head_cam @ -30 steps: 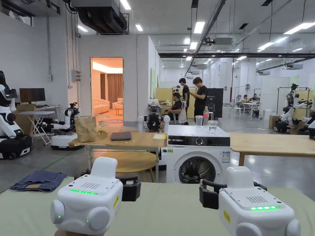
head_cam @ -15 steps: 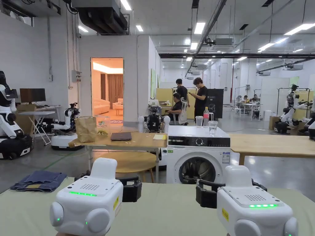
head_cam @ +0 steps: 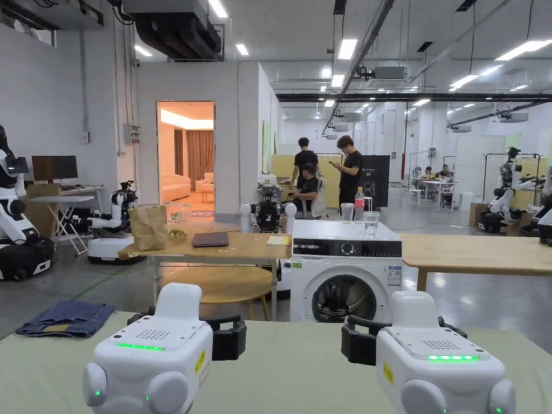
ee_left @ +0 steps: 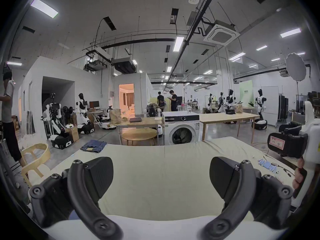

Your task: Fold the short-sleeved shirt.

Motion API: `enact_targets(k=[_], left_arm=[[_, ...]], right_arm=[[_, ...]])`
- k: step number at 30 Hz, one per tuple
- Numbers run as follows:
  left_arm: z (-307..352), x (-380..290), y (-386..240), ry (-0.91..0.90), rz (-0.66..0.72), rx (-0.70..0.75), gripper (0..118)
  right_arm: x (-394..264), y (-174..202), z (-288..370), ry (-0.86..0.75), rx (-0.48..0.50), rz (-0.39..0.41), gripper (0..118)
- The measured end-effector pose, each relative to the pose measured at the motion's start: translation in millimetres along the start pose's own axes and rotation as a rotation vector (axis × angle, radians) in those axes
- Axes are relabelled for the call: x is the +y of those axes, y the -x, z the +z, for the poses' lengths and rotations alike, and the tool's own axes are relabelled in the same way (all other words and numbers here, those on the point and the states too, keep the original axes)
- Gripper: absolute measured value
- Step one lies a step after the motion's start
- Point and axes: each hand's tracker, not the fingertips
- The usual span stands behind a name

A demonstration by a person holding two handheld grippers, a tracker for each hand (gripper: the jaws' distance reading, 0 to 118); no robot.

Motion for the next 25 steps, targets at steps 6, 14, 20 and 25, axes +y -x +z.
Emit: enact_targets(k=[6,14,20,25], left_arm=[[0,-2,1,-0.001,0.01,-0.003,111],[2,-1,1,-0.002,0.022,-0.002,111],[3,-2,1,-0.001,0.024,0.001,111],[4,-1,1,-0.007,0.021,0.009,111]], right_arm=[[1,5,5,-0.002,-0.027,0.011,112],[1,10,13,-0.004,-0.032,0.03,112],[0,10,13,-0.018,-0.055,0.018,112],[1,3,16,-0.014,0.015,0.001,112]])
